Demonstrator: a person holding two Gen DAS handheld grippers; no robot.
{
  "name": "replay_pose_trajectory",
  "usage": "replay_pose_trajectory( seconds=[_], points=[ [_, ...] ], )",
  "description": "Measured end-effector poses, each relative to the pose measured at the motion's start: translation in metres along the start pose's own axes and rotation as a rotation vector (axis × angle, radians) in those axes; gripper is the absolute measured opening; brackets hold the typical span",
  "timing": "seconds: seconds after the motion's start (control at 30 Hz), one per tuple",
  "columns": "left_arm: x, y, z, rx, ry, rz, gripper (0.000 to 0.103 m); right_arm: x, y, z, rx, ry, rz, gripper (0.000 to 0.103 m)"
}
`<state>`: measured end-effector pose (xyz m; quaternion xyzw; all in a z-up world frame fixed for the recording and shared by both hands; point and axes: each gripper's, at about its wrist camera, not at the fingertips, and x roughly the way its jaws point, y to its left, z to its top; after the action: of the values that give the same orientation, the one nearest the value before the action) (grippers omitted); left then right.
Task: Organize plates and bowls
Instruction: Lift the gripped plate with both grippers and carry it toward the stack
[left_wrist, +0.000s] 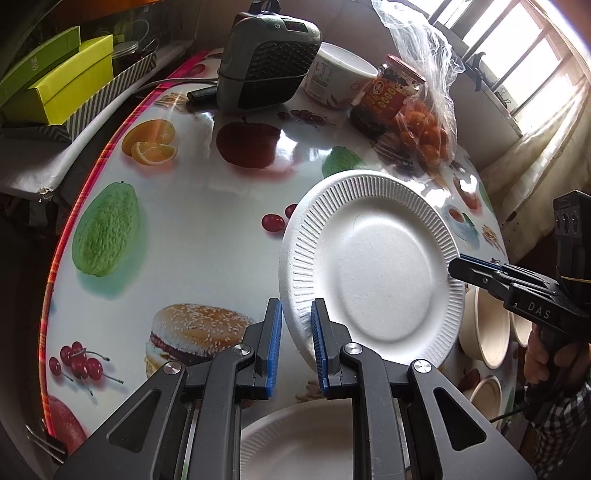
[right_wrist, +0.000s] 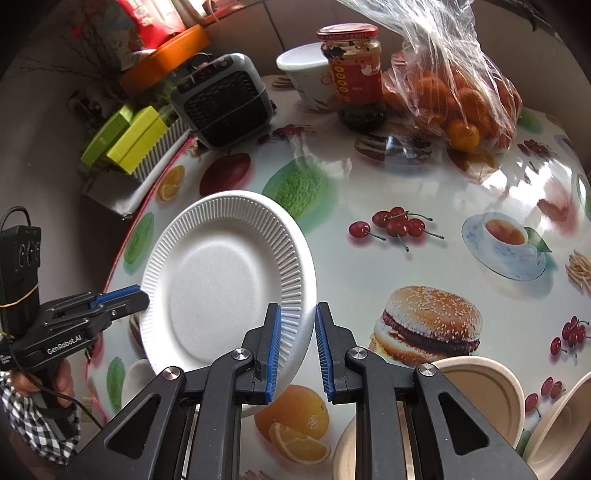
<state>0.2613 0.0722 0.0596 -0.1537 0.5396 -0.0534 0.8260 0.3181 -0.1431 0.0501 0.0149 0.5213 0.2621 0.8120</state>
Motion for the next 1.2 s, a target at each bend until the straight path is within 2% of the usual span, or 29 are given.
replay_pose_trajectory(
  seconds=[0.67, 1.2],
  points=[
    [-0.038, 0.015, -0.045, -0.004, -0.036, 0.009, 0.017, -0.026, 0.043, -0.044, -0.039, -0.012, 0.029, 0.019],
    [-0.048, 0.033, -0.086, -0.024, -0.021, 0.016, 0.017, -0.028, 0.069, -0.083, -0.057, 0.008, 0.064, 0.019]
  ],
)
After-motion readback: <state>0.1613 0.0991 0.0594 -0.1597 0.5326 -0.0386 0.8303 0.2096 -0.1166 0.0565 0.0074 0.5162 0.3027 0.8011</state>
